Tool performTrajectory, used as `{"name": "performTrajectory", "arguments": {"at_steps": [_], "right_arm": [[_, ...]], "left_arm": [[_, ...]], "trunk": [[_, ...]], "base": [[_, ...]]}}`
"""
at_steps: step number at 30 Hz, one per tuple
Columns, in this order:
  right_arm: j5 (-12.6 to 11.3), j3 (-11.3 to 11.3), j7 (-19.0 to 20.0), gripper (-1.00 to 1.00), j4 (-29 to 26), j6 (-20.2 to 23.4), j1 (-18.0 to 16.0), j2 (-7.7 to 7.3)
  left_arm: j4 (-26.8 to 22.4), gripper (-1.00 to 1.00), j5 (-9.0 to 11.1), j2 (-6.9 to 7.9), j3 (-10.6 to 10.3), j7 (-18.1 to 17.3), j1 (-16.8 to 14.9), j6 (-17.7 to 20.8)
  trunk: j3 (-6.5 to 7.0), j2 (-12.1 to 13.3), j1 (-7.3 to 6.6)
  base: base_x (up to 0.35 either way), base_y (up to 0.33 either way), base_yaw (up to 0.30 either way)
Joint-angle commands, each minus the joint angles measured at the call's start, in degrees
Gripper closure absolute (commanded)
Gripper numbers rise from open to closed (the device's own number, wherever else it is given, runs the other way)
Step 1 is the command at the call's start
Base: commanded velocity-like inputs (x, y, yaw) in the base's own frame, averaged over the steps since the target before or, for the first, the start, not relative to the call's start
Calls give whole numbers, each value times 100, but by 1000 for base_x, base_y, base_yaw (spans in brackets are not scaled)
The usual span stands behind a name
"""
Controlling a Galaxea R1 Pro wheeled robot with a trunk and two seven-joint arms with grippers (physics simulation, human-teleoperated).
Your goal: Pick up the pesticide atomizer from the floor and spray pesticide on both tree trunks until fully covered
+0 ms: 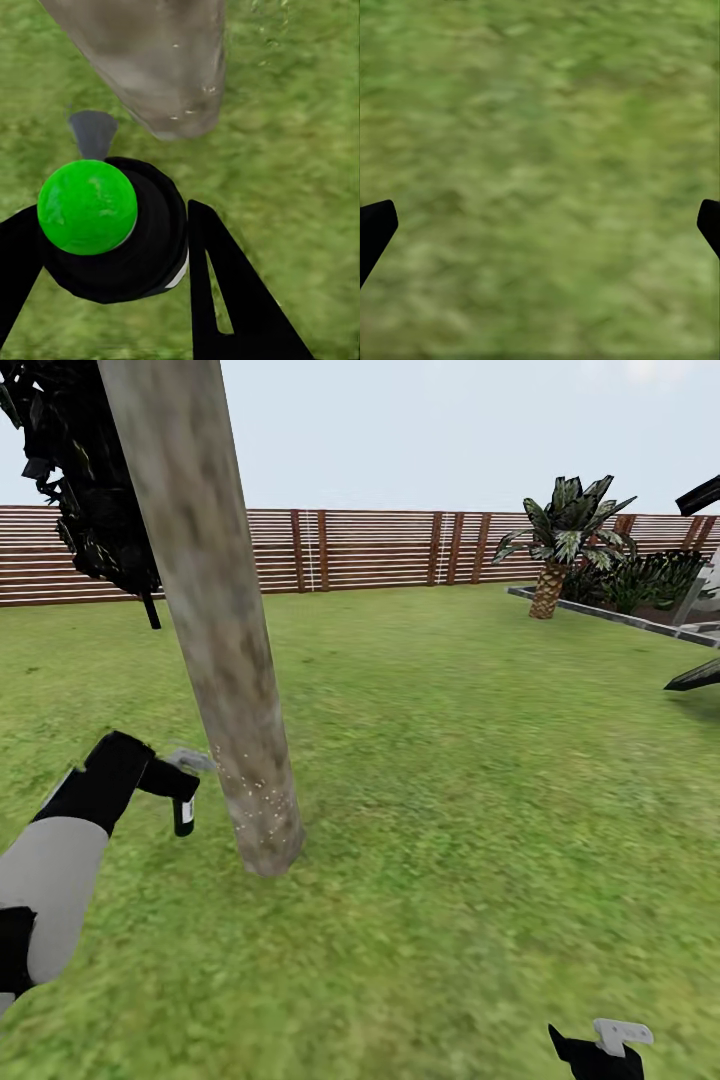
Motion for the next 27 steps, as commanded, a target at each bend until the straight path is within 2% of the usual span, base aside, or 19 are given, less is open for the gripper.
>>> {"name": "performTrajectory", "arguments": {"at_steps": [1, 4, 5, 8, 9, 10, 11, 12, 13, 14, 15, 18, 20, 21, 22, 24, 25, 27], "right_arm": [[0, 0, 0, -100, 0, -1, 0, 0], [0, 0, 0, -100, 0, -1, 0, 0], [1, 0, 0, -100, 0, 1, 0, 0], [7, 0, 0, -100, 0, 2, 0, 6], [8, 0, 0, -100, 0, 4, 0, 7], [8, 0, 0, -100, 0, 5, 0, 8], [8, 0, 0, -100, 0, 5, 0, 8], [8, 0, 0, -100, 0, 6, 0, 8], [9, 0, 0, -100, 0, 6, 0, 8], [9, 0, 0, -100, 0, 6, 0, 8], [9, 0, 0, -100, 0, 2, 0, 9], [9, 0, 0, -100, 0, 0, 0, 9], [9, 0, 0, -100, 0, 3, 0, 9], [9, 0, 0, -100, 0, 5, 0, 9], [9, 0, 0, -100, 0, 2, 0, 9], [9, 0, 0, -100, 0, 3, 0, 9], [9, 0, 0, -100, 0, 2, 0, 9], [9, 0, 0, -100, 0, 5, 0, 9]], "left_arm": [[18, 100, 5, -4, -69, 7, 141, -29], [28, 100, 24, -21, -116, 17, 573, -93], [95, 100, 48, -25, -114, 30, 924, -507], [398, 100, 91, -34, -99, 50, 1145, -1012], [585, 100, 182, -42, -96, 52, 1178, -1102], [780, 100, 353, -60, -94, 54, 1195, -1152], [888, 100, 533, -110, -94, 54, 1201, -1179], [1008, 100, 816, -263, -96, 55, 1213, -1220], [1038, 100, 894, -356, -103, 55, 1216, -1255], [1057, 100, 943, -453, -109, 55, 1218, -1302], [1077, 100, 978, -635, -122, 55, 1220, -1380], [1093, 100, 979, -761, -137, 65, 1221, -1426], [1093, 100, 981, -749, -128, 70, 1221, -1433], [1082, 100, 981, -692, -108, 79, 1221, -1436], [1039, 100, 993, -545, -96, 118, 1221, -1430], [1018, 100, 1014, -395, -56, 152, 1221, -1424], [1011, 100, 1022, -287, 49, 176, 1221, -1424], [1000, 100, 1029, -155, 490, 410, 1221, -1450]], "trunk": [[1, 0, -1], [1, 0, -1], [1, 0, -1], [1, 0, -1], [1, 0, -1], [1, 0, -1], [1, 0, -1], [1, 0, -1], [1, 0, -1], [1, 0, -1], [1, 0, -1], [1, 0, -1], [1, 0, -1], [1, 0, -1], [1, 0, -1], [1, 0, -1], [1, 0, -1], [1, 0, -1]], "base": [[0, 0, 0], [0, 0, 0], [0, 0, 0], [0, 0, 0], [0, 0, 0], [0, 0, 0], [0, 0, 0], [0, 0, 0], [0, 0, 0], [0, 0, 0], [0, 0, 0], [0, 0, 0], [0, 0, 0], [0, 0, 0], [0, 0, 0], [0, 0, 0], [0, 0, 0], [0, 0, 0]]}}
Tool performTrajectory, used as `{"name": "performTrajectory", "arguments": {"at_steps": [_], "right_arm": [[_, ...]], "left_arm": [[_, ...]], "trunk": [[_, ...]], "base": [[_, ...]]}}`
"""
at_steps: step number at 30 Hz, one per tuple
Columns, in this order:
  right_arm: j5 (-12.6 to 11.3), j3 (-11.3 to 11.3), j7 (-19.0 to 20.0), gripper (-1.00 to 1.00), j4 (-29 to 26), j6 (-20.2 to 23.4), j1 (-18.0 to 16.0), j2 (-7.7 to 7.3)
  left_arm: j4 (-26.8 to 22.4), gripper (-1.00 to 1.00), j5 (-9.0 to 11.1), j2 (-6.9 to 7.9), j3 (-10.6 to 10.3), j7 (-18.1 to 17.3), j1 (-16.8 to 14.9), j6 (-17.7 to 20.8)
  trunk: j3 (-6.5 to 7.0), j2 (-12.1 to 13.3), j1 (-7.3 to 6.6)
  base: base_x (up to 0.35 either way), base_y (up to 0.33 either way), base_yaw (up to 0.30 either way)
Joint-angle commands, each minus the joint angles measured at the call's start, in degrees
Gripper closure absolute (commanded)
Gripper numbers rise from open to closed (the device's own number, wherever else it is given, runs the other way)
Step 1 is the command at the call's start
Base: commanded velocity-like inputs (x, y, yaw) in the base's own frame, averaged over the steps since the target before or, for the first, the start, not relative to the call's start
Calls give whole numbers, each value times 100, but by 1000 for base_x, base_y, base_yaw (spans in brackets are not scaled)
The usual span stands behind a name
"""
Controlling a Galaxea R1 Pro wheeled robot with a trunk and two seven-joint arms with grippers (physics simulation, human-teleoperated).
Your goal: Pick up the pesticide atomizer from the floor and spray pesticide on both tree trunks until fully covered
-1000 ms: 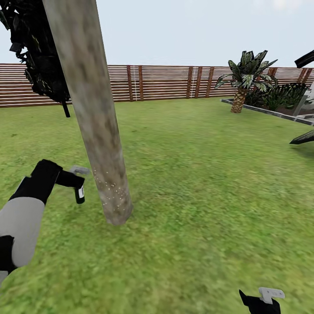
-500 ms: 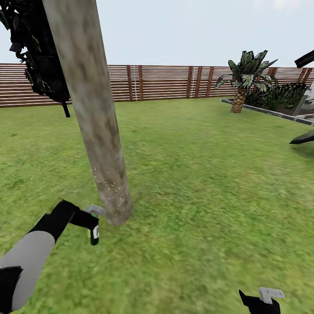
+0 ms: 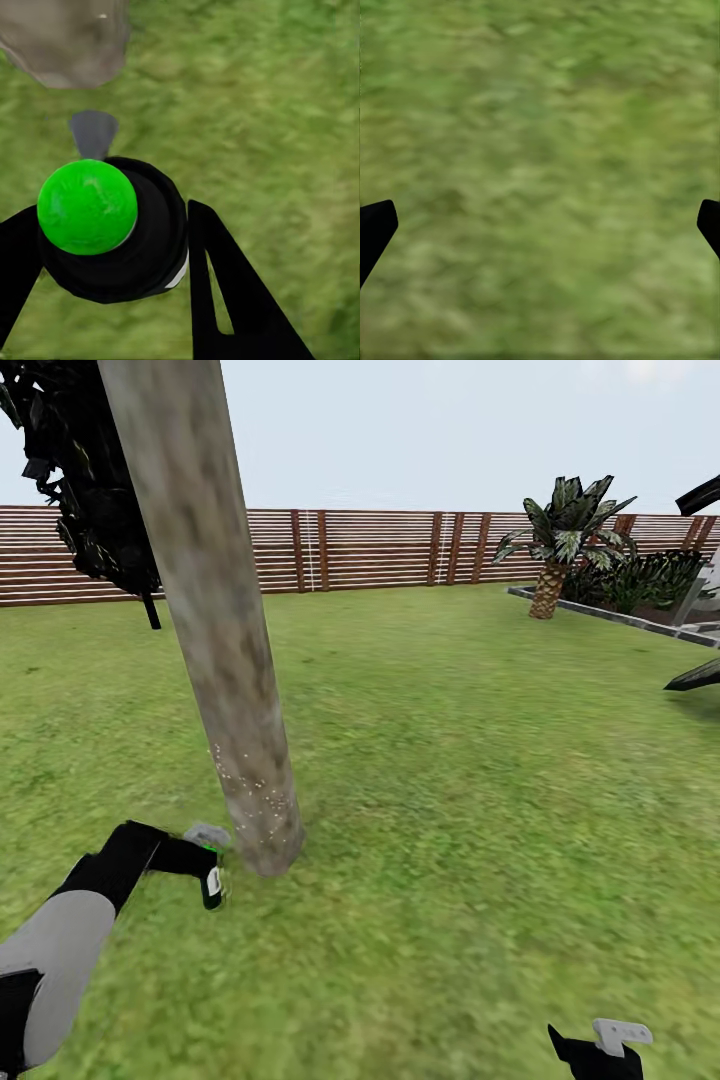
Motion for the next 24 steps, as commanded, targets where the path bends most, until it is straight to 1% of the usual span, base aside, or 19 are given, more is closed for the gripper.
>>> {"name": "performTrajectory", "arguments": {"at_steps": [1, 2, 3, 4, 5, 6, 7, 8, 10, 12, 13, 15, 17, 18, 19, 20, 21, 23, 24], "right_arm": [[0, 1, 0, -100, 0, -1, 0, 0], [0, 1, 0, -100, 0, 0, 0, 0], [0, 1, 0, -100, 0, -1, 0, 0], [0, 2, 0, -100, 0, -1, 0, 0], [0, 3, 0, -100, 0, -2, 0, 0], [0, 2, 0, -100, 0, -1, 0, 0], [0, 1, 0, -100, 0, 0, 0, 0], [0, 2, 0, -100, 0, -1, 0, 0], [0, 4, 0, -100, 0, 0, 0, 0], [0, 2, 0, -100, 0, 1, 0, 0], [0, 1, 0, -100, 0, -1, 0, 0], [0, 3, 0, -100, 0, 1, 0, 0], [0, 7, 0, -100, 0, 1, 0, 0], [0, 8, 0, -100, 0, 1, 0, 0], [0, 8, 0, -100, 0, 1, 0, 0], [0, 8, 0, -100, 0, 1, 0, 0], [0, 7, 0, -100, 0, 1, 0, 0], [0, 5, 0, -100, 0, 0, 0, 0], [0, 3, 0, -100, 0, -3, 0, 0]], "left_arm": [[-2, 100, 31, 14, 149, 156, 1, 8], [8, 100, 39, 18, 246, 315, 1, 2], [51, 100, 47, -20, 344, 551, 3, -4], [71, 100, 40, -181, 383, 655, 40, -6], [64, 100, 27, -300, 392, 687, 94, -7], [22, 100, -3, -485, 393, 718, 192, -8], [-6, 100, -33, -622, 375, 734, 257, -8], [-27, 100, -49, -717, 335, 753, 298, -5], [-37, 100, -49, -787, 311, 769, 319, 1], [-39, 100, -44, -819, 308, 774, 323, 13], [-43, 100, -40, -865, 301, 787, 325, 21], [-170, 100, -55, -1050, 290, 909, 323, 39], [-492, 100, -62, -1248, 286, 1095, 293, 108], [-716, 100, -64, -1372, 283, 1159, 269, 223], [-956, 100, -60, -1491, 274, 1192, 225, 484], [-1133, 100, -56, -1555, 269, 1202, 164, 724], [-1487, 100, -47, -1627, 266, 1191, -19, 1234], [-1911, 100, -42, -1650, 219, 1169, -307, 1824], [-1969, 100, -41, -1642, 169, 1168, -348, 1878]], "trunk": [[0, 0, 0], [0, 0, 0], [0, 0, 0], [0, 0, 0], [0, 0, 0], [0, 0, 0], [0, 0, 0], [0, 0, 0], [0, 0, 0], [0, 0, 0], [0, 0, 0], [0, 0, 0], [0, 0, 0], [0, 0, 0], [0, 0, 0], [0, 0, 0], [0, 0, 0], [0, 0, 0], [0, 0, 0]], "base": [[0, 0, 0], [0, 0, 0], [0, 0, 0], [0, 0, 0], [0, 0, 0], [0, 0, 0], [0, 0, 0], [-23, 0, 0], [-208, 0, 0], [-233, 0, 0], [-82, 0, 0], [-32, 0, 0], [-9, 0, 0], [-4, 0, 0], [-2, 0, 0], [-1, 0, 0], [0, 0, 0], [0, 0, 0], [0, 0, 0]]}}
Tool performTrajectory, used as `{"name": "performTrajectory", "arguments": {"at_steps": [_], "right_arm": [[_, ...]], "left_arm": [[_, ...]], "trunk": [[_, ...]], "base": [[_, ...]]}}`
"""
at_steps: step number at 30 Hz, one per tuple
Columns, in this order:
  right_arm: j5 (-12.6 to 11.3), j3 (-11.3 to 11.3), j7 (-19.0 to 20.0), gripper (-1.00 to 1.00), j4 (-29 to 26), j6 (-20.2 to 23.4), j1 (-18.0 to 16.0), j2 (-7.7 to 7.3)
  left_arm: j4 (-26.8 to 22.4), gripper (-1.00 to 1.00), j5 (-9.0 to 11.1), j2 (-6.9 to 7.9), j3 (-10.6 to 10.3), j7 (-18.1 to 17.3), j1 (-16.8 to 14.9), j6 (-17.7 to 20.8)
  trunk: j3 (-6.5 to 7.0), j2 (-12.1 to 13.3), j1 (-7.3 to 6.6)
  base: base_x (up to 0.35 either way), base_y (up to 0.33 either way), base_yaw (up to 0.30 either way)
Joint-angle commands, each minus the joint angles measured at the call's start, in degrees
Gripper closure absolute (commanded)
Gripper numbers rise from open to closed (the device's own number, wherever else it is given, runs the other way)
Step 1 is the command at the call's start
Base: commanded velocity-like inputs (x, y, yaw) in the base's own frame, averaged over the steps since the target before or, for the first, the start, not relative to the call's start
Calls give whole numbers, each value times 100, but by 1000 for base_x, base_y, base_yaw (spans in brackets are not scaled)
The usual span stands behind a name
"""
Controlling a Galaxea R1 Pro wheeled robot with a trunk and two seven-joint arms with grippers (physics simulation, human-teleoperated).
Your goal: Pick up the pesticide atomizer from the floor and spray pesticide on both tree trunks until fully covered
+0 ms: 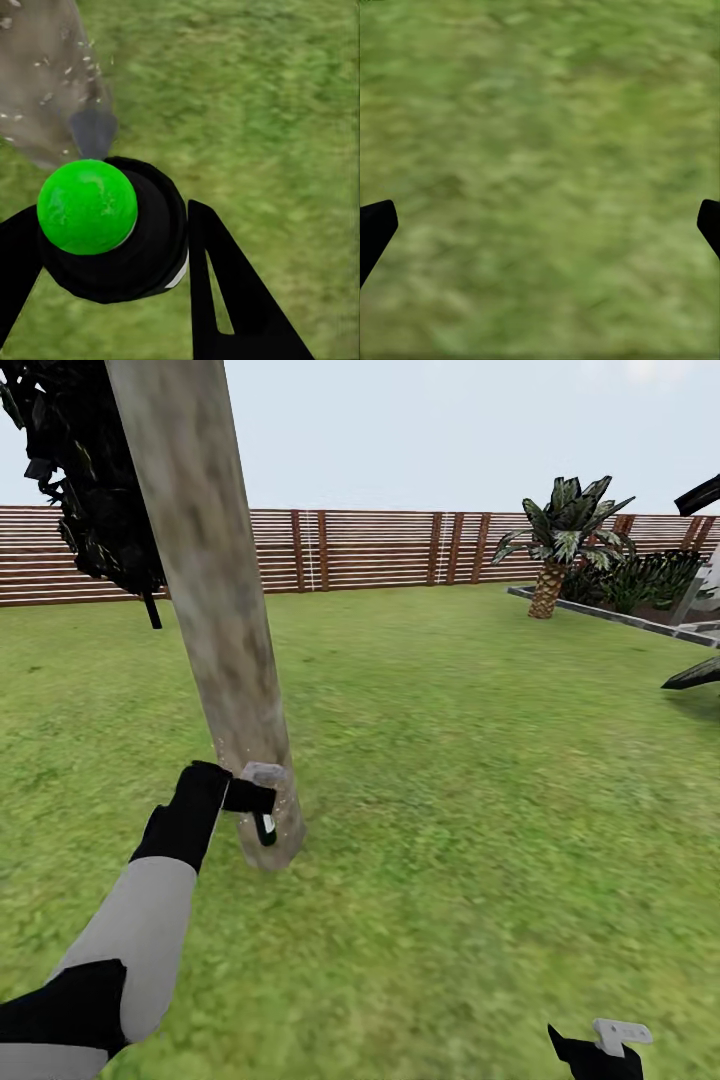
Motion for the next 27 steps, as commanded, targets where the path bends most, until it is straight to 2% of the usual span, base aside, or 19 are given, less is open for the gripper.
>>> {"name": "performTrajectory", "arguments": {"at_steps": [1, 4, 7, 10, 13, 15, 22, 23, 26, 27], "right_arm": [[0, -1, 0, -100, 0, 2, 0, 0], [0, -2, 0, -100, 0, 3, 0, 0], [0, -3, 0, -100, 0, 4, 0, 0], [0, -3, 0, -100, 0, 3, 0, 0], [0, -1, 0, -100, 0, 2, 0, 0], [0, -3, 0, -100, 0, 3, 0, 0], [0, -3, 0, -100, 0, 1, 0, 0], [0, -2, 0, -100, 0, 1, 0, 0], [0, 1, 0, -100, 0, 3, 0, 0], [0, 1, 0, -100, 0, 3, 0, 0]], "left_arm": [[-73, 100, -13, 12, -95, -5, -41, 64], [-289, 100, -8, 22, -267, -16, -137, 447], [-478, 100, -16, 30, -306, -18, -226, 584], [-574, 100, -29, 42, -312, -19, -392, 631], [-552, 100, -54, 59, -313, -19, -774, 669], [-520, 100, -139, 53, -314, -19, -939, 679], [-508, 100, -245, 82, -317, -16, -984, 681], [-511, 100, -265, 155, -320, -13, -982, 681], [-532, 100, -356, 706, -259, -18, -980, 686], [-540, 100, -353, 826, -253, -21, -979, 687]], "trunk": [[0, 0, 0], [0, 0, 0], [0, 0, 0], [0, 0, 0], [0, 0, 0], [0, 0, 0], [0, 0, 0], [0, 0, 0], [0, 0, 0], [0, 0, 0]], "base": [[0, 0, 0], [0, 0, 0], [0, 0, 0], [0, 0, 0], [0, 0, 0], [0, 0, 0], [-87, 25, 0], [-14, 5, 0], [-4, 1, 0], [-1, 0, 0]]}}
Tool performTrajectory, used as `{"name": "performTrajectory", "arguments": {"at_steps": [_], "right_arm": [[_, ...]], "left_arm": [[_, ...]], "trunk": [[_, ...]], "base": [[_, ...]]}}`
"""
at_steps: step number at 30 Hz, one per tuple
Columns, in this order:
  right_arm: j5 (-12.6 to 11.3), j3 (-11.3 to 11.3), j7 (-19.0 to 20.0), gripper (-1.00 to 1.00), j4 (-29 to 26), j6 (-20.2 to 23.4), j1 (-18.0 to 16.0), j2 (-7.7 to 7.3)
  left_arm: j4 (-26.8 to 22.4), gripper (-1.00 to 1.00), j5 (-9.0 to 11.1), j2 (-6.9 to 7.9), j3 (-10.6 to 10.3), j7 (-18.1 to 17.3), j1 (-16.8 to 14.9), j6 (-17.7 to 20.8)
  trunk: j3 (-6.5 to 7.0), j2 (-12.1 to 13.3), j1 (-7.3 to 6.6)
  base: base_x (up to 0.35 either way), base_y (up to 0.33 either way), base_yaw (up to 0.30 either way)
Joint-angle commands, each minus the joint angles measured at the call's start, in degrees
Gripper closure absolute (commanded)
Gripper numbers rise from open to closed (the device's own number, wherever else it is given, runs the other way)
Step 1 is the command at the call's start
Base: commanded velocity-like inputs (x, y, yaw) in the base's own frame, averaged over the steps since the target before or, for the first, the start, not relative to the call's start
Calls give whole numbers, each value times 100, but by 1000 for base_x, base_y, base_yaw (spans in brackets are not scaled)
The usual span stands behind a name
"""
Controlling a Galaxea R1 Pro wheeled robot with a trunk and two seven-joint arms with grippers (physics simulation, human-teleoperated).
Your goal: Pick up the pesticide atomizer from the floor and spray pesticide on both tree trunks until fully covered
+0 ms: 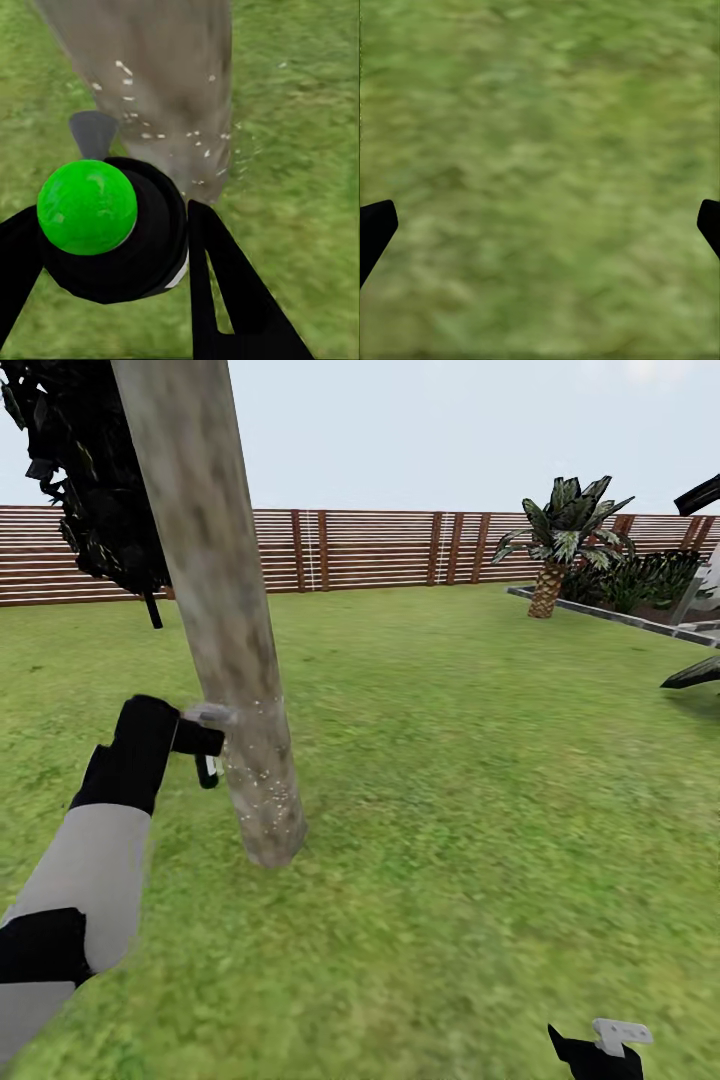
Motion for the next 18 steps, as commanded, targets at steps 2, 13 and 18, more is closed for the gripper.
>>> {"name": "performTrajectory", "arguments": {"at_steps": [2, 13, 18], "right_arm": [[0, -4, 0, -100, 0, 0, 0, 0], [0, -4, 0, -100, -1, 0, 0, 0], [0, -4, 0, -100, -1, -1, 0, 0]], "left_arm": [[-10, 100, 100, 163, -15, -4, 5, 27], [-27, 100, 57, -690, -47, -6, 45, 24], [23, 100, 100, 294, 10, -198, 45, 28]], "trunk": [[0, 0, 0], [0, 0, 0], [0, 0, 0]], "base": [[0, 0, 0], [0, 0, 0], [0, 0, 0]]}}
